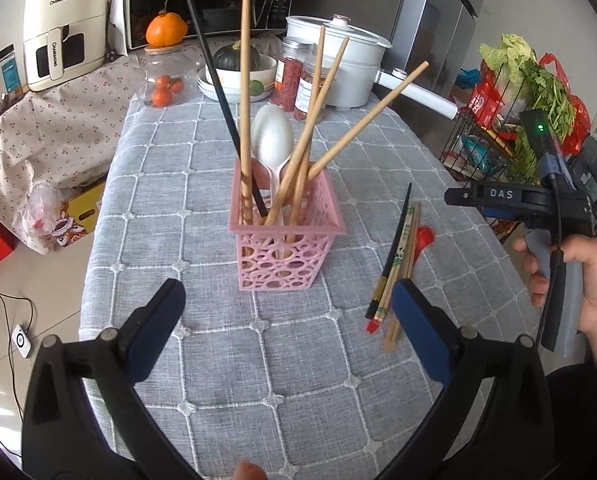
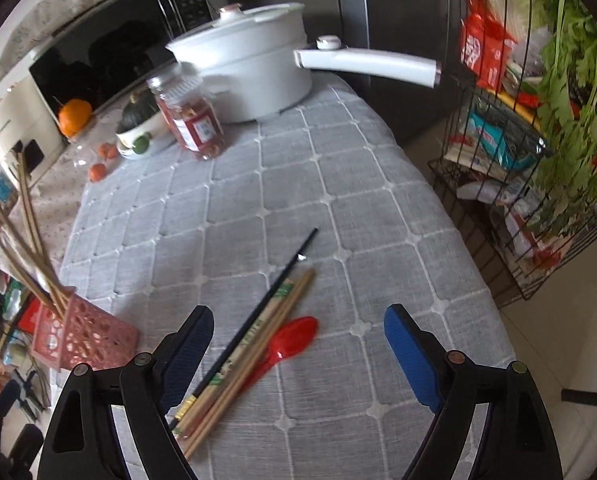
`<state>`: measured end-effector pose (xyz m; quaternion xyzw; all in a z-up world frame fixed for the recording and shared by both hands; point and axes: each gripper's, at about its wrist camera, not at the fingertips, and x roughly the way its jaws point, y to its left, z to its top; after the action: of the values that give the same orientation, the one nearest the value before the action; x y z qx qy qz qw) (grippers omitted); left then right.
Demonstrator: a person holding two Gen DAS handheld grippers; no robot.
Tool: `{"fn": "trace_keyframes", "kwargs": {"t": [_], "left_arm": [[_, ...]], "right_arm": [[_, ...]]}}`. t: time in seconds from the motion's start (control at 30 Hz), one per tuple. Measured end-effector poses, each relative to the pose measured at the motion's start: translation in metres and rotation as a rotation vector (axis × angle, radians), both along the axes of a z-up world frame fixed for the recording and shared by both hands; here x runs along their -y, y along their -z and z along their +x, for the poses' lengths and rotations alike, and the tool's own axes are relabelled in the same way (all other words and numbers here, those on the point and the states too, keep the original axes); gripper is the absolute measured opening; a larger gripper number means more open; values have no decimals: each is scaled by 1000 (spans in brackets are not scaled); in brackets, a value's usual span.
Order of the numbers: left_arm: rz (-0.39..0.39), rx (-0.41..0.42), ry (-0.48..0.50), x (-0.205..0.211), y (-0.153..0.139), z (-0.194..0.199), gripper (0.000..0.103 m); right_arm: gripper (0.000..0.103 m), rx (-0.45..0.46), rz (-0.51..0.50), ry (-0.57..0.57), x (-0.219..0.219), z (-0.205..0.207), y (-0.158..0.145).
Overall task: Organize utensils
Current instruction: 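Move the right gripper down over the red plastic spoon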
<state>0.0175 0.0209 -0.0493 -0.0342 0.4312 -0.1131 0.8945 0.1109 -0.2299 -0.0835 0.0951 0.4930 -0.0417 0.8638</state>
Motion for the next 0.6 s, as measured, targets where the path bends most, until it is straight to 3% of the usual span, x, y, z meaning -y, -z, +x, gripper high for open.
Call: {"fn": "trace_keyframes", "kwargs": {"t": [0.23,0.37,0.6], "left_arm": [[28,-22,51,13,5,-1,102],[40,-15,65,16,3,-2,102],[49,-19,80,18,4,-3,102]], "right_arm": [[88,-203,30,92,17,18,50],[82,-244,54,86,13,23,62],[63,-266,-8,56,-4,25,68]]}}
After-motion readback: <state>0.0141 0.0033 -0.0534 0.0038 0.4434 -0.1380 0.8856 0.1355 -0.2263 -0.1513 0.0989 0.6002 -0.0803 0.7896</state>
